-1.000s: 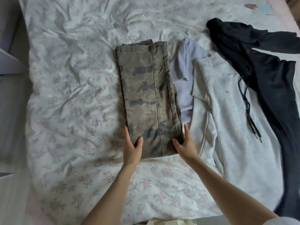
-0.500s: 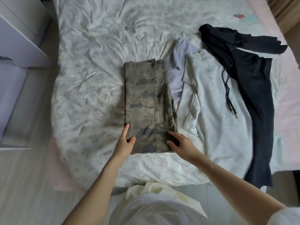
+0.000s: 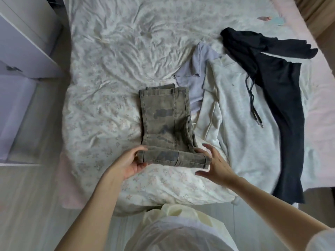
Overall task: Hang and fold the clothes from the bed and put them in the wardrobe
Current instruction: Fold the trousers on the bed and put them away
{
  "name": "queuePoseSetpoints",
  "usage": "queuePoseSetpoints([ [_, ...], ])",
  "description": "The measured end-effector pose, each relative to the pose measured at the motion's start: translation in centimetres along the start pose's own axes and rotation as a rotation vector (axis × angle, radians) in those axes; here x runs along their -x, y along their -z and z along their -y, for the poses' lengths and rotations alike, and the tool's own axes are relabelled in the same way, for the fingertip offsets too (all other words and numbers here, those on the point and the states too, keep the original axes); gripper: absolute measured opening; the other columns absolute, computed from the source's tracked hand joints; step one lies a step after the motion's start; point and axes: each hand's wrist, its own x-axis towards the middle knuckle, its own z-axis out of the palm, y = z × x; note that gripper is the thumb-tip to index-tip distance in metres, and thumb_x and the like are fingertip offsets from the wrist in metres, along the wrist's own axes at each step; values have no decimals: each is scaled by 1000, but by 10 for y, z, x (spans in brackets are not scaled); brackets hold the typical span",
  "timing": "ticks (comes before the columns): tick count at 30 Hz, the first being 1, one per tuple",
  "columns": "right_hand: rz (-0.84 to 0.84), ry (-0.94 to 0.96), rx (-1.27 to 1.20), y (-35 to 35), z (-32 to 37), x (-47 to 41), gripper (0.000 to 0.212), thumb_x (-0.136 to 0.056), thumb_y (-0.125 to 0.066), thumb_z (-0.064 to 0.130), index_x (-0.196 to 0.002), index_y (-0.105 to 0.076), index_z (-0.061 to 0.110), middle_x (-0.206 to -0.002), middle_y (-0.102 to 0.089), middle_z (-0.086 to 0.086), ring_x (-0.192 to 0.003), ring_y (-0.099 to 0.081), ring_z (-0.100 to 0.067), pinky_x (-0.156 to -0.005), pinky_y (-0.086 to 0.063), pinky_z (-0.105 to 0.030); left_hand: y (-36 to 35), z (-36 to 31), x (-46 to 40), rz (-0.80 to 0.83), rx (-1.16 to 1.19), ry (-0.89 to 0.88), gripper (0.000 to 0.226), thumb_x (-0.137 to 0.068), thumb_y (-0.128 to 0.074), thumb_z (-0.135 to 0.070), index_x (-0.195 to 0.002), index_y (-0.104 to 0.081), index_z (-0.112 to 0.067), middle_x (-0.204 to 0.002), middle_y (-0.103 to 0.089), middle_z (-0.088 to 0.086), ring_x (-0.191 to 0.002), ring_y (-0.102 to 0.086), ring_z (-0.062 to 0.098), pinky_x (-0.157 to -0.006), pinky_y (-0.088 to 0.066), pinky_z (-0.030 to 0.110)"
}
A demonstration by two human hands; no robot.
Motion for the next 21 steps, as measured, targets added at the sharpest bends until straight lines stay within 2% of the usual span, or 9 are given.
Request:
queuePoseSetpoints([
  [2,-66,23,-132,2,7,-20,60,-81,-71,31,-135,-46,23,-149,-31,-1,-134,-33,-19,-108,-35,-41,2,-16,-6,39,53,-11,13,-91,-54,-14,-92,-62,-4,-73,-62,12,-49,-62,16,-40,-49,19],
  [4,-152,46,-200,3,12,-39,40,-88,-60,25,-124,-57,8,-135,-51,-9,-126,-46,-26,-102,-40,-37,6,-28,-11,91,45,-25,23,-94,-52,-26,-93,-63,-6,-67,-63,10,-52,-62,17,-41,-50,20],
  [6,-200,-15,-216,9,22,-54,46,-89,-46,38,-109,-63,2,-108,-66,-15,-102,-61,-33,-80,-46,-31,11,-36,-22,92,-19,-64,27,-96,-46,-30,-86,-61,-10,-60,-56,5,-55,-53,14,-44,-46,21],
  [9,-281,-53,-287,18,33,-76,59,-90,-39,55,-104,-59,2,-82,-65,-7,-77,-62,-31,-61,-38,-29,19,-43,-43,-3,-47,-217,25,-91,-34,-14,-71,-47,-16,-55,-42,-3,-60,-32,12,-56,-28,25],
  [12,-334,-50,-344,28,44,-106,38,-95,-45,39,-117,-49,8,-92,-69,-11,-87,-63,-36,-70,-47,-36,21,-59,-61,-37,-101,-381,32,-96,-33,-15,-77,-59,-15,-63,-64,-8,-71,-51,14,-69,-38,30],
  [14,-364,-70,-389,34,49,-128,32,-96,-44,34,-115,-47,8,-94,-68,-16,-89,-63,-39,-73,-48,-41,21,-74,-78,97,-55,-397,36,-98,-35,-35,-101,-67,-18,-97,-73,1,-98,-62,22,-91,-44,38],
  [16,-396,-77,-392,38,50,-140,35,-96,-41,38,-114,-48,8,-93,-69,-15,-89,-63,-38,-74,-49,-41,21,-84,-86,314,-37,-367,50,-90,-37,-51,-110,-70,-20,-115,-68,8,-112,-61,24,-102,-42,42],
  [19,-388,-133,-413,31,43,-128,21,-97,-41,33,-100,-51,15,-80,-65,3,-75,-62,-17,-67,-44,-22,28,-77,-84,509,-310,-264,63,-63,-71,-65,-114,-65,-27,-111,-70,-9,-108,-62,5,-96,-45,24],
  [21,-342,-199,-422,17,35,-105,15,-97,-45,29,-84,-46,23,-72,-56,15,-67,-55,-1,-61,-38,-12,30,-60,-83,588,-559,-265,58,-56,-89,-37,-109,-65,-34,-106,-69,-19,-105,-62,-2,-84,-49,16],
])
